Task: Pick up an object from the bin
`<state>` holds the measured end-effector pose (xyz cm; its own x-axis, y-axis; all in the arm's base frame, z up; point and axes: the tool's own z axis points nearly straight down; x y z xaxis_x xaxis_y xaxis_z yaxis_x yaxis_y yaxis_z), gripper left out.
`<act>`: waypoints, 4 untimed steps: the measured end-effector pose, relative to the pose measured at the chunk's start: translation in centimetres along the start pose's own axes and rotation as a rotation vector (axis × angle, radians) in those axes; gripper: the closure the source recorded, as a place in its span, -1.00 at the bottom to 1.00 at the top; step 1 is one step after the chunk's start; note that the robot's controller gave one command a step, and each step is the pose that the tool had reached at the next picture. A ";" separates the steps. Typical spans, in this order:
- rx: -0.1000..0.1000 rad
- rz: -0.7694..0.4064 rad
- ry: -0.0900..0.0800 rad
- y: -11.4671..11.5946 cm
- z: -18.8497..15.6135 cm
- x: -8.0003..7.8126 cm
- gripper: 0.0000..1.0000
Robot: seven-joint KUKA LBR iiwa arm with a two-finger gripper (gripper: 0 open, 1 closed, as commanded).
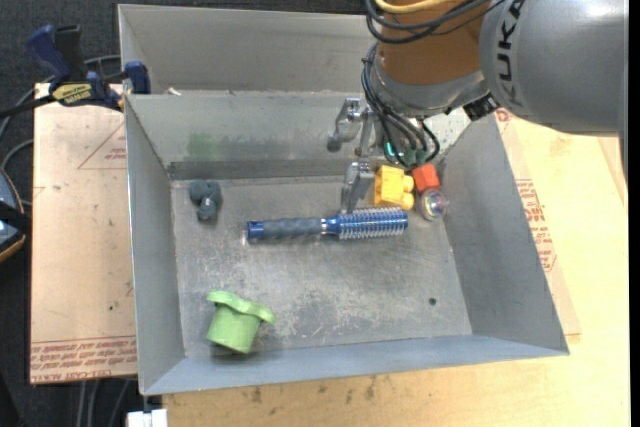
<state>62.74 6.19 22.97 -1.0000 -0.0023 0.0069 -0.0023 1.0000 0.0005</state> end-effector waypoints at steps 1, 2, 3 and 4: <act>0.000 -0.123 -0.016 -6.2 14.7 3.0 -1.00; 0.000 -0.005 -0.012 -7.8 12.9 2.4 -1.00; -0.002 0.046 -0.011 -5.9 13.0 1.4 -1.00; -0.004 0.074 -0.009 -6.8 15.6 0.6 -1.00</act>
Offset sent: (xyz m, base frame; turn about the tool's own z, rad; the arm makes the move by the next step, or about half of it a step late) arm -0.0356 -0.0671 -0.1597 -0.1232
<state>62.02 -0.65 7.41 -0.9974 0.0717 -0.0024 0.0717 0.9974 0.0047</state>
